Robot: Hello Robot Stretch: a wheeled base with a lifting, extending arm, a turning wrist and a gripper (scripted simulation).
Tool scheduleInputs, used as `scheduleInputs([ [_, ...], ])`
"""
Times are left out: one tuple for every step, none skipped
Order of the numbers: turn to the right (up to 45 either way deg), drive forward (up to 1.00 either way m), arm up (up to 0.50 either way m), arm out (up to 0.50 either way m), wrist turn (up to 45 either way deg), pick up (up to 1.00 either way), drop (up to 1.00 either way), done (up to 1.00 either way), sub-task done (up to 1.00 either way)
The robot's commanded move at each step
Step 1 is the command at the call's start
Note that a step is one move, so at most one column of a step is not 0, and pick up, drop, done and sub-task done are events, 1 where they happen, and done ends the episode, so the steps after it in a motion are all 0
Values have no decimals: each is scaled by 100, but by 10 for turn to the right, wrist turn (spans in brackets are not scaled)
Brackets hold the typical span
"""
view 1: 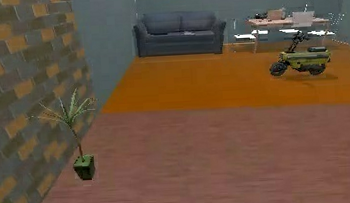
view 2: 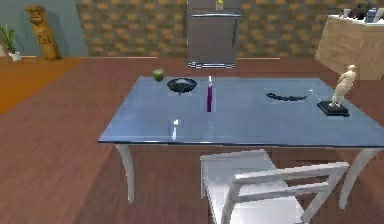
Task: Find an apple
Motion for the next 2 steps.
scheduleInputs([
  [330, 0, 0, 0, 0, 0, 0, 0, 0],
  [30, 0, 0, 0, 0, 0, 0, 0, 0],
])
